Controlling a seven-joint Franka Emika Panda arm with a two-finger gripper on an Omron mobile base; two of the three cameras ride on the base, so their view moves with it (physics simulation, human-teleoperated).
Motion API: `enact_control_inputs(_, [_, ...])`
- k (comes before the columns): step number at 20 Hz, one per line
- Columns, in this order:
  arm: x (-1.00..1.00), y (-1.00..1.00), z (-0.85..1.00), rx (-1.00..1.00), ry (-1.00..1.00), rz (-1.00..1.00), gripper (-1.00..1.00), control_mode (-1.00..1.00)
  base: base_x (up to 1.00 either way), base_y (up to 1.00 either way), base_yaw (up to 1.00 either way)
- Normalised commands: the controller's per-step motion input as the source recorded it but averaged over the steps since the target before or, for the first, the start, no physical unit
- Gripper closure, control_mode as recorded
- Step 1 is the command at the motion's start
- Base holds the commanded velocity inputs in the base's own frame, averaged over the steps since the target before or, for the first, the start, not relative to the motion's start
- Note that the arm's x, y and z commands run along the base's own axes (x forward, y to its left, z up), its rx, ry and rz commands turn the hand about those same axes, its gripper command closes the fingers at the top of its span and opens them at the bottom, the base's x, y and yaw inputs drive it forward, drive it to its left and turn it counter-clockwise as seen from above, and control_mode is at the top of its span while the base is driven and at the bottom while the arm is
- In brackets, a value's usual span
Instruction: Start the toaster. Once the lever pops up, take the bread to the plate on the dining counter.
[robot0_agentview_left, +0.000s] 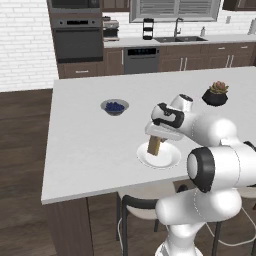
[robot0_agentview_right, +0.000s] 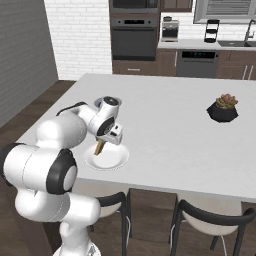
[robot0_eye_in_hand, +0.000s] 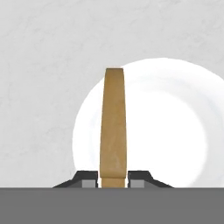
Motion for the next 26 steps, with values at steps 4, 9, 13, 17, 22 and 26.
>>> enact_control_inputs(4, [0.0, 0.15, -0.01, 0.0, 0.01, 0.0, 1.0, -1.0, 0.0, 0.0, 0.0])
enact_control_inputs(9, [0.0, 0.0, -0.16, 0.0, 0.0, 0.0, 1.0, -1.0, 0.0, 0.0, 0.0])
enact_control_inputs(13, [0.0, 0.0, -0.28, 0.0, 0.0, 0.0, 1.0, -1.0, 0.0, 0.0, 0.0])
enact_control_inputs(17, [0.0, 0.0, -0.06, 0.0, 0.0, 0.0, -1.0, -1.0, 0.0, 0.0, 0.0])
enact_control_inputs(22, [-0.02, -0.02, -0.01, 0.0, -0.01, 0.0, -1.0, -1.0, 0.0, 0.0, 0.0])
enact_control_inputs(26, [-0.2, -0.28, 0.0, 0.0, -0.12, 0.0, -1.0, -1.0, 0.0, 0.0, 0.0])
